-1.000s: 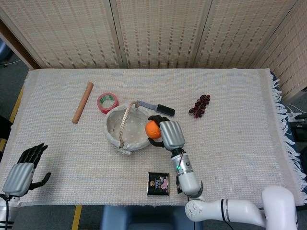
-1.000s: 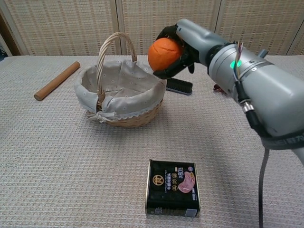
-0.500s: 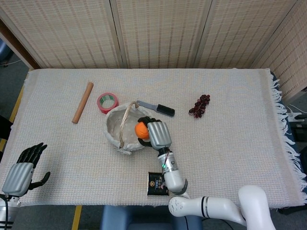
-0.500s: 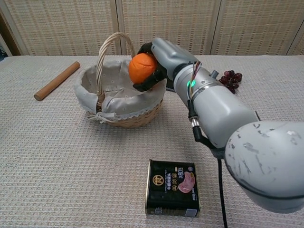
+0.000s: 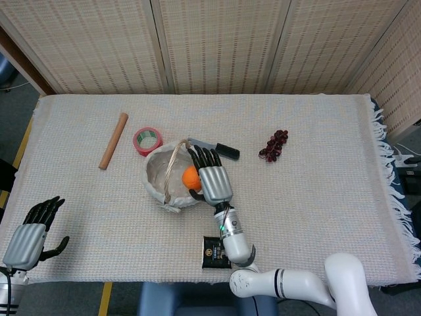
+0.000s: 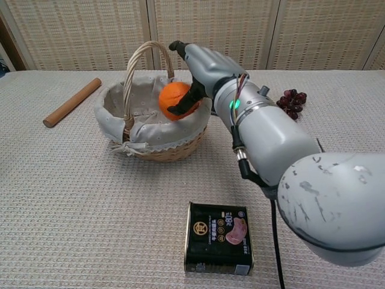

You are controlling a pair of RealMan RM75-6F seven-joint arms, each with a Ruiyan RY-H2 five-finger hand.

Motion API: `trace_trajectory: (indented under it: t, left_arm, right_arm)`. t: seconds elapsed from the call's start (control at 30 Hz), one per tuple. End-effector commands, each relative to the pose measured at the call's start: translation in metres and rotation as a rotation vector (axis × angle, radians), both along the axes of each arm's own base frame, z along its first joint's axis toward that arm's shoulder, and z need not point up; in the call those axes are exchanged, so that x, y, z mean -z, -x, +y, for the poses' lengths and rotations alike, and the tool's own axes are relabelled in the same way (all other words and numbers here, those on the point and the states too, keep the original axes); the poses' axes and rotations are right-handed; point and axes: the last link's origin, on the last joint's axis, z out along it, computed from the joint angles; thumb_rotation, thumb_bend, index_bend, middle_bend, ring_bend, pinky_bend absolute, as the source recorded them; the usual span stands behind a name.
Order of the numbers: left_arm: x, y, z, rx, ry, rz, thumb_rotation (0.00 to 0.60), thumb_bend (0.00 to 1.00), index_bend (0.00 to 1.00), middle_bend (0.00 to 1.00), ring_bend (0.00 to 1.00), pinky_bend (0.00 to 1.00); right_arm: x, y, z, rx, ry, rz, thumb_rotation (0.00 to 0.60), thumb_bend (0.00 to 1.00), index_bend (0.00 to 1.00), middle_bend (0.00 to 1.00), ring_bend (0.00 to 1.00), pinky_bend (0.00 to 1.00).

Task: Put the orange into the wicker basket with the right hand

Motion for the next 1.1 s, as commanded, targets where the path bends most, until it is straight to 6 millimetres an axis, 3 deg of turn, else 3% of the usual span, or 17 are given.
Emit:
trace_trajectory:
  t: [0.03,0.23,0.33,0.47,0.7,0.87,1.1]
  left_arm:
    - [0.000,0.000,0.000,-0.001,0.000,0.001,0.600,0.35,0.00,0.00,0.00,0.06]
    - [-0.001,0.001,0.000,-0.003,0.000,0.001,0.600,0.35,0.00,0.00,0.00,0.06]
    - [-0.001,0.001,0.000,-0.005,0.000,0.003,0.600,0.35,0.00,0.00,0.00,0.06]
    - [0.000,0.001,-0.001,-0.003,0.001,0.009,0.600,0.35,0.00,0.00,0.00,0.06]
    - [0.001,0.000,-0.001,0.000,-0.003,0.024,0.600,0.35,0.00,0.00,0.00,0.06]
    - [0.001,0.000,-0.001,0.005,-0.009,0.036,0.600,0.35,0.00,0.00,0.00,0.06]
    - [0.001,0.001,0.000,0.005,-0.016,0.048,0.600,0.35,0.00,0.00,0.00,0.06]
  right_arm:
    - [-0.004,0.002,0.000,0.000,0.006,0.009,0.600,0.12,0.00,0.00,0.00,0.01]
    - [-0.023,0.016,0.008,-0.016,0.012,0.035,0.600,0.12,0.00,0.00,0.00,0.01]
    - [-0.043,0.036,0.019,-0.036,0.024,0.086,0.600,0.12,0.00,0.00,0.00,0.01]
    - [-0.077,0.073,0.039,-0.035,0.043,0.177,0.600,0.12,0.00,0.00,0.00,0.01]
    - [-0.138,0.162,0.088,0.061,0.059,0.313,0.600,0.12,0.00,0.00,0.00,0.01]
    - [-0.163,0.221,0.128,0.122,0.061,0.401,0.600,0.12,0.00,0.00,0.00,0.01]
    - [-0.179,0.274,0.165,0.120,0.104,0.472,0.600,0.12,0.00,0.00,0.00,0.01]
